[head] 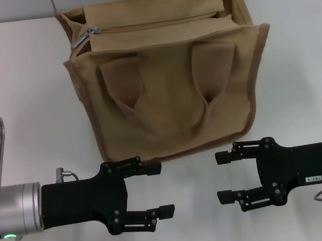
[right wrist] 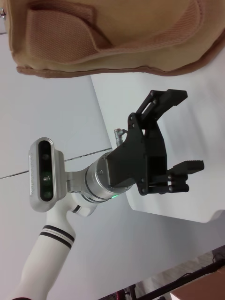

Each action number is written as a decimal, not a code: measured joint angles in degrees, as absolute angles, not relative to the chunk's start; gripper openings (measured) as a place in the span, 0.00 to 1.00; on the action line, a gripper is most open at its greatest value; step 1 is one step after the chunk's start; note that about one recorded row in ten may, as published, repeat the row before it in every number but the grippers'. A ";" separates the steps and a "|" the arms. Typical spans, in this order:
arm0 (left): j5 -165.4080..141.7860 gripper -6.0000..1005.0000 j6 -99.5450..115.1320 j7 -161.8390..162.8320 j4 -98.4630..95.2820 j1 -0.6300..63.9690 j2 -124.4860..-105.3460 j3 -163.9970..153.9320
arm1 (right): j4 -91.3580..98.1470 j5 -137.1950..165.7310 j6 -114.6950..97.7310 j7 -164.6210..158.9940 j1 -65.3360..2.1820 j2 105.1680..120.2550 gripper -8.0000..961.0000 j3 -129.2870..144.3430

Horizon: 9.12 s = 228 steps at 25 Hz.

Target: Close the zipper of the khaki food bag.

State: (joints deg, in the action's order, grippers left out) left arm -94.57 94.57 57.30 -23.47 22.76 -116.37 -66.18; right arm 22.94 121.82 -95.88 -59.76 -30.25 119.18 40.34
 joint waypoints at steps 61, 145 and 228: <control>-79.47 0.82 85.05 37.77 -20.33 20.92 -118.78 -37.89 | 22.93 121.68 -95.36 -59.44 -29.06 119.09 0.81 40.16; -73.37 0.02 97.04 18.12 -11.90 21.55 -119.00 -36.74 | 36.91 96.31 -93.46 -90.80 -42.56 116.69 0.81 43.28; -71.35 0.02 97.68 18.14 -10.43 22.02 -118.97 -36.03 | 33.04 100.78 -92.43 -143.05 -58.62 114.03 0.81 58.67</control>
